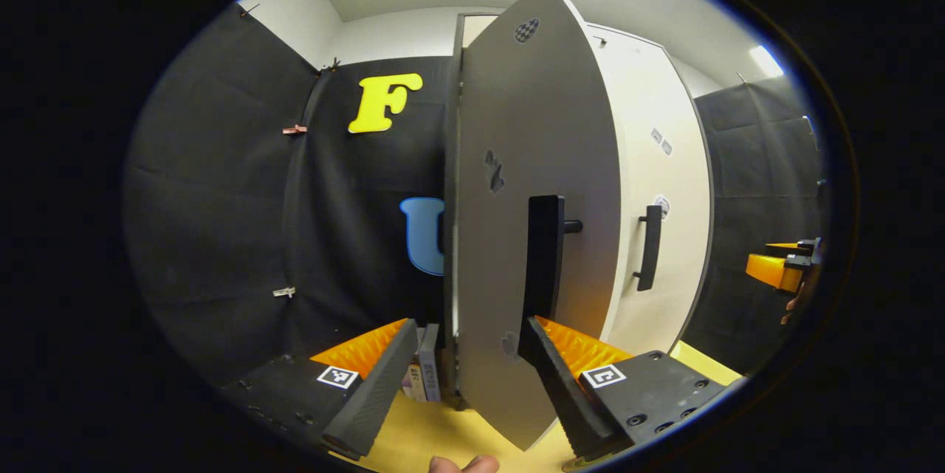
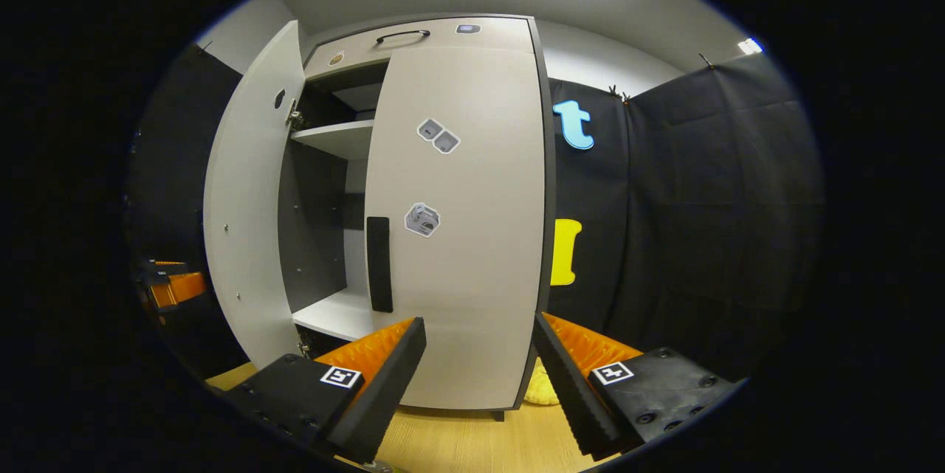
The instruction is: Grasp the bottle in the cabinet with the left hand and place it on the coaster, then close the right door with the right hand and the left door with the left hand.
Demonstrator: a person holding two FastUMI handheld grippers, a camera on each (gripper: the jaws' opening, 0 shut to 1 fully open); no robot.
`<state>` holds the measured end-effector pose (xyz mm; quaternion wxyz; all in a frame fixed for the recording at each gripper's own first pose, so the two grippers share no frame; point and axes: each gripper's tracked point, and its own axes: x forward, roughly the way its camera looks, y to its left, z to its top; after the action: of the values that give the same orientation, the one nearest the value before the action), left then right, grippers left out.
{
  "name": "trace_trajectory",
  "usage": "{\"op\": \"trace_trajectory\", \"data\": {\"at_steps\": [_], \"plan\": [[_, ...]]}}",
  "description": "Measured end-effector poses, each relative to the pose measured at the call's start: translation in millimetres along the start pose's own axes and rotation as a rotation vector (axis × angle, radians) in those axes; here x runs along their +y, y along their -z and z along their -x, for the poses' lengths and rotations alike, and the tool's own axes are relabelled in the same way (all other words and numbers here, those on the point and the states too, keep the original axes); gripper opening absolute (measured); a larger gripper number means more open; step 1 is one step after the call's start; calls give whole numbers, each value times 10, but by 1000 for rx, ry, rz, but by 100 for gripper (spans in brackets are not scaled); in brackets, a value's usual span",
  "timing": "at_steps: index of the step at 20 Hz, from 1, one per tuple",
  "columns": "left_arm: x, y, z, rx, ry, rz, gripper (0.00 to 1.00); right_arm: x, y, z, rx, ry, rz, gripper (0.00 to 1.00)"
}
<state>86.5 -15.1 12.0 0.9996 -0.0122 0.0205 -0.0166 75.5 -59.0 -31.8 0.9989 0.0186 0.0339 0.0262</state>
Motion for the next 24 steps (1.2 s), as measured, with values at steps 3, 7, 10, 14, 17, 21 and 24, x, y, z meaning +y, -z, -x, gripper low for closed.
{"op": "trace_trajectory", "data": {"at_steps": [3,7,10,14,17,21,24], "plan": [[-304,15,-160,10,55,14,94,-57,-17,34,-4,-1,-2,97],[-616,22,-419,18,92,7,95,-149,1,46,1,10,-9,97],[-734,29,-569,15,94,6,92,-203,3,38,-3,15,-7,97],[-875,36,-731,15,102,23,95,-261,37,1,6,23,6,98],[-957,33,-863,8,103,14,92,-276,61,-63,13,22,-8,97],[-1046,35,-1026,-2,120,14,95,-261,76,-140,12,7,-4,97],[-1090,18,-1141,-3,126,17,95,-240,88,-198,14,-3,-6,97]]}}
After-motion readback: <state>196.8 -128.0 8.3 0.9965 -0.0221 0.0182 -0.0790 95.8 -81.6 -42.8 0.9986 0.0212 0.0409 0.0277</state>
